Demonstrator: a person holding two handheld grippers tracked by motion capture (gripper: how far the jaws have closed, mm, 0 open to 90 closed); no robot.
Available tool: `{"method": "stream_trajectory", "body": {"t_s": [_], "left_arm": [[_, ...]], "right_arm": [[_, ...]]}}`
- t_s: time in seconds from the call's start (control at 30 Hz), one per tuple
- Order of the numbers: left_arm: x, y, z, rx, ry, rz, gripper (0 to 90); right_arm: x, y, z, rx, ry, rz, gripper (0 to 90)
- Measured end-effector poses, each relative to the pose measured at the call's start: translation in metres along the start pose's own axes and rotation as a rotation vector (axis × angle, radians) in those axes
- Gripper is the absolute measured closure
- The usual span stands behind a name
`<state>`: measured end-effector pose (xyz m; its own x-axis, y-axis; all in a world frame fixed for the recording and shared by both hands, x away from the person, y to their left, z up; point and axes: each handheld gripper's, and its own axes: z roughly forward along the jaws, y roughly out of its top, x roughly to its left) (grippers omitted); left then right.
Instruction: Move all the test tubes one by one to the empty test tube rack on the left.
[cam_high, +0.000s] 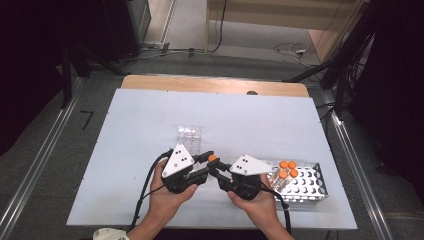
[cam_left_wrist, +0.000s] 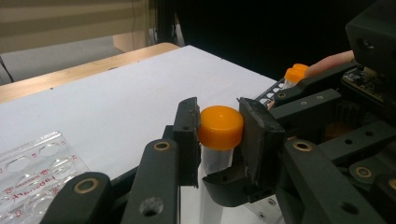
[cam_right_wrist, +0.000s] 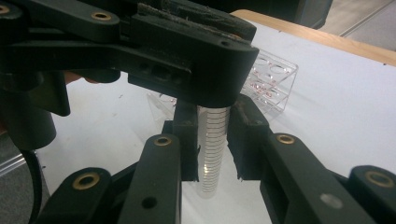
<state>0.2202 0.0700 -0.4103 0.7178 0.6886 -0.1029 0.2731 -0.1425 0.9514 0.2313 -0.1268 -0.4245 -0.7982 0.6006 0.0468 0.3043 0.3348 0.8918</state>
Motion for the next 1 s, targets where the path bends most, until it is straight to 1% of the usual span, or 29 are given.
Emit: {"method": "stream_trajectory", "body": {"t_s": [0.27,0.33,0.4,0.47,0.57,0.67,0.7,0.77,0.8,1.0], "left_arm": [[0.0,0.001,-0.001,-0.001,0.0,0.013,70.4],[0.001,0.001,-0.002,-0.002,0.001,0.015,70.5],[0.002,0.002,-0.002,-0.005,0.003,0.011,70.5],[0.003,0.003,-0.003,-0.009,-0.002,0.005,70.5],[0.005,0.004,-0.004,-0.013,0.002,0.003,70.5],[0.007,0.006,-0.005,-0.014,0.006,0.0,70.5],[0.007,0.006,-0.006,-0.012,0.011,-0.002,70.6],[0.009,0.006,-0.006,-0.012,0.019,-0.01,70.5],[0.011,0.007,-0.007,-0.017,0.019,-0.016,70.5],[0.02,0.011,-0.011,-0.033,0.041,-0.029,70.5]], "right_arm": [[0.0,0.0,0.0,-0.008,0.006,0.009,71.4],[0.0,0.0,0.0,-0.01,0.009,0.012,69.7],[0.0,0.0,0.0,-0.011,0.014,0.018,65.0],[0.0,0.001,-0.001,-0.013,0.021,0.036,56.5],[0.001,0.002,-0.001,-0.021,0.045,0.059,44.1],[0.003,0.002,0.0,-0.017,0.036,0.055,28.7],[0.004,0.001,0.0,-0.023,0.026,0.053,25.0],[0.005,0.001,0.0,-0.028,-0.004,0.034,20.3],[0.005,0.001,0.001,-0.028,-0.011,0.03,18.8],[0.003,-0.002,-0.001,-0.021,-0.036,0.025,17.4]]}}
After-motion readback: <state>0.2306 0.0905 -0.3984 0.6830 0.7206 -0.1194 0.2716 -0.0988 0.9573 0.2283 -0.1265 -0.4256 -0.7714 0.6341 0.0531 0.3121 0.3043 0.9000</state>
